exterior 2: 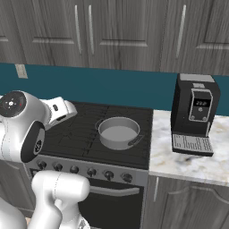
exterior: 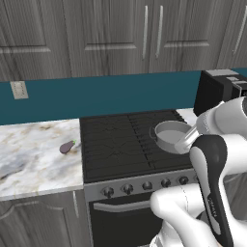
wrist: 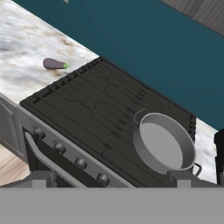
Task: Turn on the burner for the pot on the stove. Wait thirty seconds for the pot to heat up. Then add the eggplant to the pot.
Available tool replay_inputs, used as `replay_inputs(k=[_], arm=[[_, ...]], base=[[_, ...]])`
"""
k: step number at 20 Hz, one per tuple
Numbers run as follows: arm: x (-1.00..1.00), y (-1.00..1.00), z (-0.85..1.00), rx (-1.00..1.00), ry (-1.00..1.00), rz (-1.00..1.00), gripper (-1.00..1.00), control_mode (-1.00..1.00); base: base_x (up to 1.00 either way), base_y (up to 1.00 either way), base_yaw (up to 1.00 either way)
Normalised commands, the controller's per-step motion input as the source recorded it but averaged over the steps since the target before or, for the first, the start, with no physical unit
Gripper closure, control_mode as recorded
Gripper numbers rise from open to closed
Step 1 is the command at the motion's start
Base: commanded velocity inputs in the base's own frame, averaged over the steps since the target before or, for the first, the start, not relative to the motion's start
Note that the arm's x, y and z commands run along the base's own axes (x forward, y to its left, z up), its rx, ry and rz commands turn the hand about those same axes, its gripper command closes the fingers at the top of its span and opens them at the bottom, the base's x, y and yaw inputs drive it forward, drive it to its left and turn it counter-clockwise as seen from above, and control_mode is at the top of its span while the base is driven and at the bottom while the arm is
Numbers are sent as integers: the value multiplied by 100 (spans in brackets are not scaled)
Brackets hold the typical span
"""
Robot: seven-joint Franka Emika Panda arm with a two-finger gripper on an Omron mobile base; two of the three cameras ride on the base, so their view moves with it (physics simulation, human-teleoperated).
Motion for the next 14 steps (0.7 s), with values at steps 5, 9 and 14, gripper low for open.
replay_inputs(k=[5,9,14], arm=[[0,0,0,0,0,0,-100,-100],[0,0,0,0,0,0,-100,-100],[0,0,0,0,0,0,-100,-100]], base=[[0,0,0],[0,0,0],[0,0,0]])
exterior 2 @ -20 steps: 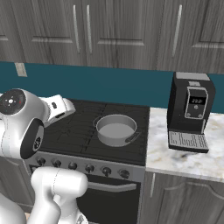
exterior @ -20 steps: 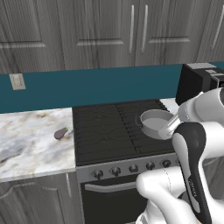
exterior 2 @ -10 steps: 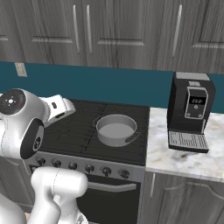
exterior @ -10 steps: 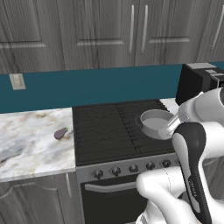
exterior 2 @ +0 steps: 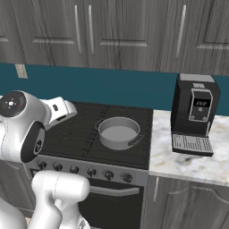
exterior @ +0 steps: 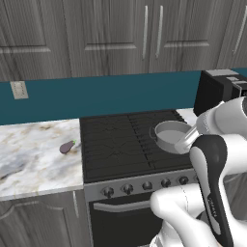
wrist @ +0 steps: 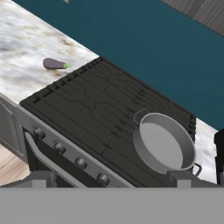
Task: Turn on the burner for the pot on the stove. Wait thirty seconds for the pot to heat up. Then add the eggplant to the pot.
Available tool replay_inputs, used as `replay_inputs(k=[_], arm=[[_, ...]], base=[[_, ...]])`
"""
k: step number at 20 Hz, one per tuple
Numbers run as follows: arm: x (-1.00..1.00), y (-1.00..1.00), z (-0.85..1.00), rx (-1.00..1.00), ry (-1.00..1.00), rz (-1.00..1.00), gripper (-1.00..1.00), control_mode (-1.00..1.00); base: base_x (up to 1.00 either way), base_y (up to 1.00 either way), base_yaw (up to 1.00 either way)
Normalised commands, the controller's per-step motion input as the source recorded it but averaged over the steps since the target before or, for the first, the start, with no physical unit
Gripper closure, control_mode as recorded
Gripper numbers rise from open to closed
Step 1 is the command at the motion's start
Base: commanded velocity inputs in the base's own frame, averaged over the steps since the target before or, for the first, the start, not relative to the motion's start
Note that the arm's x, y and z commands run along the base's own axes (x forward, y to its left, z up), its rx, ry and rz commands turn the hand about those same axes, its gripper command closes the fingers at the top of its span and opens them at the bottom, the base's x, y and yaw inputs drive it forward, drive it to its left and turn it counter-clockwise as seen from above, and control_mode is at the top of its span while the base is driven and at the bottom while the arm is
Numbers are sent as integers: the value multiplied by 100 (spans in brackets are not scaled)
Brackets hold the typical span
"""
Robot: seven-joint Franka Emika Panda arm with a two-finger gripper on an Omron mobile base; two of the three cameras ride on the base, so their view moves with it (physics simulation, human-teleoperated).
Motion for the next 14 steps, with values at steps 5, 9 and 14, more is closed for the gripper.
replay_inputs(k=[5,9,14], arm=[[0,0,0,0,0,0,-100,-100],[0,0,0,0,0,0,-100,-100],[0,0,0,0,0,0,-100,-100]], base=[[0,0,0],[0,0,0],[0,0,0]])
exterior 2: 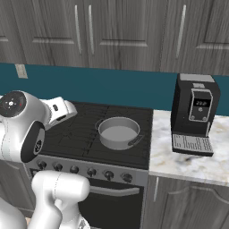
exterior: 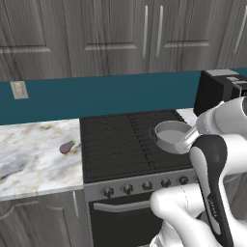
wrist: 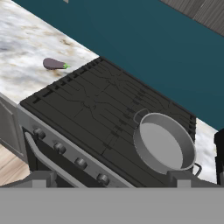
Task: Turn on the burner for the pot on the stove. Wait thirty seconds for the pot to heat up. Then add the eggplant to the pot.
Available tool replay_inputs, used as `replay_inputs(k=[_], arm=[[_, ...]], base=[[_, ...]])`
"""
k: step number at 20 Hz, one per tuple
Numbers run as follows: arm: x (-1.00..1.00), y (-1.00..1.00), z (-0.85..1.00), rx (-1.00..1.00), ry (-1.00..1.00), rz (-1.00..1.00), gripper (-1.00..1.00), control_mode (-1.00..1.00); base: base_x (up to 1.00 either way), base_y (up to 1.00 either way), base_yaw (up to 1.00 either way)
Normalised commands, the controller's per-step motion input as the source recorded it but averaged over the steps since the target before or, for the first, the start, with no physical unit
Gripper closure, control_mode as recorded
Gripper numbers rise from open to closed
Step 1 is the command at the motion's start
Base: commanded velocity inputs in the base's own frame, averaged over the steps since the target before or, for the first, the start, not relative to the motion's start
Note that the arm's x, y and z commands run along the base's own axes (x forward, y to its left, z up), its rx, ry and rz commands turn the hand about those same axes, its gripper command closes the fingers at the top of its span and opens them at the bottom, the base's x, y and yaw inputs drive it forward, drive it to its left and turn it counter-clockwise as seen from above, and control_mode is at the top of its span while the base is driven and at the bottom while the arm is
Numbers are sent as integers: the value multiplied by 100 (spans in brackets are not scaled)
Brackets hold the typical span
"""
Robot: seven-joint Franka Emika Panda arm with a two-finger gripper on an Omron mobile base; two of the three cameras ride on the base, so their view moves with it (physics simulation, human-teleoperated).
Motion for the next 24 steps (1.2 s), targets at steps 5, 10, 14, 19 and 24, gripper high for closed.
replay_inputs(k=[5,10,14,19,24], arm=[[0,0,0,0,0,0,-100,-100],[0,0,0,0,0,0,-100,-100],[0,0,0,0,0,0,-100,-100],[0,0,0,0,0,0,-100,-100],[0,0,0,0,0,0,-100,-100]], base=[[0,0,0],[0,0,0],[0,0,0],[0,0,0],[0,0,0]])
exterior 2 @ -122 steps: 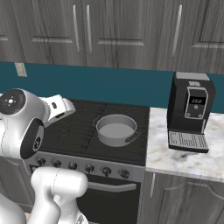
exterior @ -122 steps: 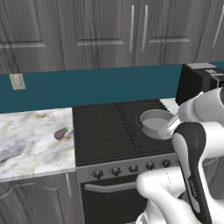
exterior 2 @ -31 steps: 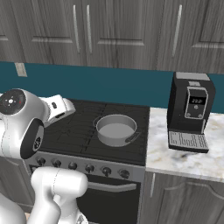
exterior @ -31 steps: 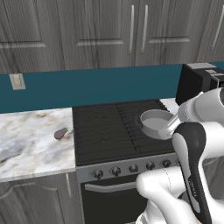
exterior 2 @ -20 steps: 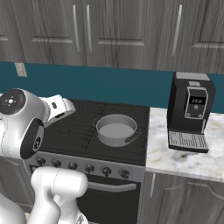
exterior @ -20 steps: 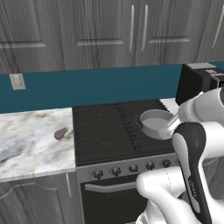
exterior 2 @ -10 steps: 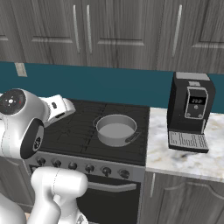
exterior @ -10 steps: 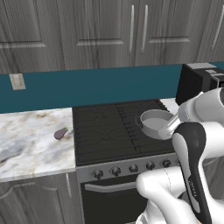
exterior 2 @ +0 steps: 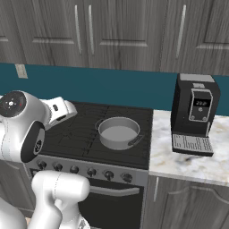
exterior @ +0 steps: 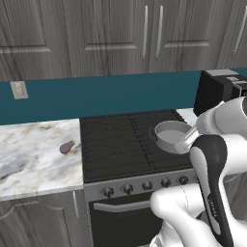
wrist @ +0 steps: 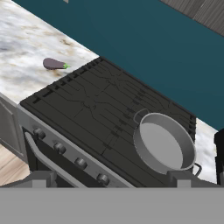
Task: Turn on the burner for the pot on the stove. Wait thirty seconds for the pot to heat up. Then add the eggplant to the pot.
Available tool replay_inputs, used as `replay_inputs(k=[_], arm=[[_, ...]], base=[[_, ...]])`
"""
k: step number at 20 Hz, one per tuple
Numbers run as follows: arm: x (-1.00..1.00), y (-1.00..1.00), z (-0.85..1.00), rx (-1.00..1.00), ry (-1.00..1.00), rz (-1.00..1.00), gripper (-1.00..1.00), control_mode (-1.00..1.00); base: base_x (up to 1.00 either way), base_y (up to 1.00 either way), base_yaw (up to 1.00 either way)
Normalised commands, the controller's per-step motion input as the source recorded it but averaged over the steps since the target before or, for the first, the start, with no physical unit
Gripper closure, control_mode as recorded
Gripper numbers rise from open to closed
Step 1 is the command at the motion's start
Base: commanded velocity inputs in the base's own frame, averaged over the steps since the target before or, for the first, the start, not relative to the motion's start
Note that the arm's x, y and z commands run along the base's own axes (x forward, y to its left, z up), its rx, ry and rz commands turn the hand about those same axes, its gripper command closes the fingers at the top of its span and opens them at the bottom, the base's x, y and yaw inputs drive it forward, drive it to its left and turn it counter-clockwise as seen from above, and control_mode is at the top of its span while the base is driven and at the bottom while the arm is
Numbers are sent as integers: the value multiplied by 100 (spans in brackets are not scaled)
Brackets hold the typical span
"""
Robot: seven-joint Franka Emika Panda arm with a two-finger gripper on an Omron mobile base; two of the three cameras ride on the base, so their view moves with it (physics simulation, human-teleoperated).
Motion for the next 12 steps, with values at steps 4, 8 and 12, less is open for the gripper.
replay_inputs(k=[4,8,12], arm=[[0,0,0,0,0,0,-100,-100],[0,0,0,0,0,0,-100,-100],[0,0,0,0,0,0,-100,-100]], base=[[0,0,0],[0,0,0],[0,0,0]])
